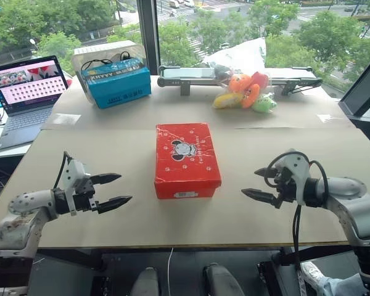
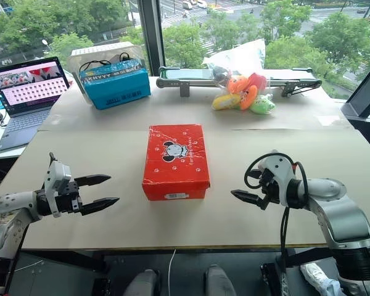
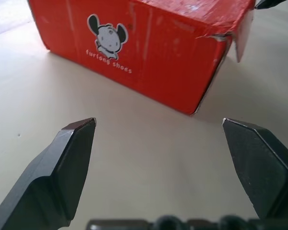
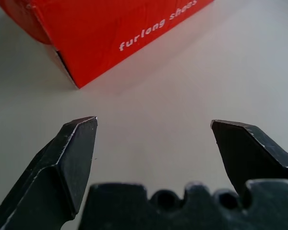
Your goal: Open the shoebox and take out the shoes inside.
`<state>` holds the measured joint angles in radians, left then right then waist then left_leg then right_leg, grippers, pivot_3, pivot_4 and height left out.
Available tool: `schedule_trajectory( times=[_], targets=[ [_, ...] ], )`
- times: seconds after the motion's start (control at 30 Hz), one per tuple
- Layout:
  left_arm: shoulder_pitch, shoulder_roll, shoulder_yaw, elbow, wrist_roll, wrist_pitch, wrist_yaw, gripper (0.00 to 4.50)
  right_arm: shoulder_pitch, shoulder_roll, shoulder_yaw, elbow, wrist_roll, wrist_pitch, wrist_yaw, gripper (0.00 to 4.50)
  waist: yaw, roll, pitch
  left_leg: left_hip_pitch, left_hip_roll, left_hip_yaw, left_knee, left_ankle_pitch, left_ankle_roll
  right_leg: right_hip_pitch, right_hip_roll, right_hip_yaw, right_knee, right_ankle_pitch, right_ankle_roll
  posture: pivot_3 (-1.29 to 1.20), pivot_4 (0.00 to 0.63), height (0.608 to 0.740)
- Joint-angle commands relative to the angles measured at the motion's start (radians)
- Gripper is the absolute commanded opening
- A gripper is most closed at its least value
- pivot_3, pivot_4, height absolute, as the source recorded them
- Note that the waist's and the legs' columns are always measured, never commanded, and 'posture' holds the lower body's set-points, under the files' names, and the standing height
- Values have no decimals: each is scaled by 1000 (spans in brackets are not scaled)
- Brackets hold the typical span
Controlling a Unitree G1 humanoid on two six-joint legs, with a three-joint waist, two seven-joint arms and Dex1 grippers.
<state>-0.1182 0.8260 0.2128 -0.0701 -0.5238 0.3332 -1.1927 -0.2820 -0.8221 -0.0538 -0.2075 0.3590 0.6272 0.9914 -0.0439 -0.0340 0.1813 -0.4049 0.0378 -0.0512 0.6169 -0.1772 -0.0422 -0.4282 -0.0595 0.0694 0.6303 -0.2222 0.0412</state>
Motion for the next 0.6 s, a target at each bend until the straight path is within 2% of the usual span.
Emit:
schedule_trajectory(
  times=[0.03, 0.2, 0.23, 0.33, 0.6],
  targets=[
    [-1, 27, 7, -58, -29, 23, -22, 4500, -39, -16, -4, 40, -11, -67, 22, 3071, 0, 0, 0, 0, 0, 0, 0, 0, 0, 0, 0, 0, 0, 0, 0, 0, 150, 701],
    [-18, 52, 6, -74, -37, 49, -47, 4500, -102, 5, 47, 132, -55, -136, 37, 1389, -5, 0, 0, 0, 0, 0, 1, 0, 0, 0, 0, 0, 1, 0, 0, 0, 150, 701],
    [-23, 56, 8, -76, -39, 56, -51, 4500, -123, 13, 64, 156, -68, -154, 41, 920, -6, -1, 0, 0, 0, 0, 1, 0, 0, 0, 0, 0, 1, 0, 0, 0, 150, 701],
    [-28, 65, 10, -78, -42, 67, -56, 4500, -165, 28, 97, 210, -93, -188, 52, 52, -5, 0, 0, 0, 0, 0, 2, 0, 0, 0, 0, 0, 2, 0, 0, 0, 150, 701],
    [-3, 149, 55, -60, -53, 132, -89, 4500, -325, 132, 202, 431, -186, -297, 64, 52, -8, -1, 2, 0, 1, 0, 6, 0, 0, 0, 1, 0, 4, 0, 0, 0, 150, 701]
  ],
)
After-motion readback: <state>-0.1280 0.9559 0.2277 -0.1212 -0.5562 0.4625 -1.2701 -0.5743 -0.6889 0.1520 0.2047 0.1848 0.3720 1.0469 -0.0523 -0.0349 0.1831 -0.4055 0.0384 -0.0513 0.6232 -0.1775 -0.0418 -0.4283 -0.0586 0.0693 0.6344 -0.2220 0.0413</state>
